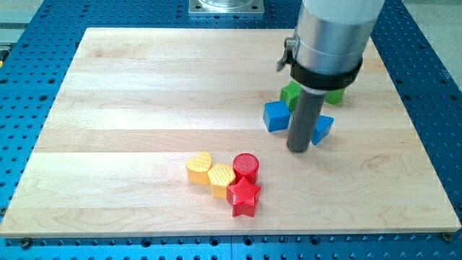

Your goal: Move the blue cube into blue triangle

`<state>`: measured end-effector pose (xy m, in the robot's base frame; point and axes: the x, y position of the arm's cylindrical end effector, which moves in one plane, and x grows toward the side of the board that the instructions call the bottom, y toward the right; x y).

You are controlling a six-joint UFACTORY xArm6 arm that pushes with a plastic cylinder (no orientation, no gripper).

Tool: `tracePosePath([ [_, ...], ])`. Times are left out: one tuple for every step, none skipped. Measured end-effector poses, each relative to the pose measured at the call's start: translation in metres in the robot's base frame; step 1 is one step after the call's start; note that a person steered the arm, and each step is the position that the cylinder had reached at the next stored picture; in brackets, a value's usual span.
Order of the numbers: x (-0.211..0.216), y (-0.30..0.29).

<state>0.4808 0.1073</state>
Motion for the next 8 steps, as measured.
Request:
tracePosePath([
  [0.001,-0.024],
  [-0.03,0.016],
  [-0.038,0.064],
  [0.048,0.069],
  [0.098,0.074],
  [0.058,0.06],
  [0.028,0.068],
  [0.036,0.105],
])
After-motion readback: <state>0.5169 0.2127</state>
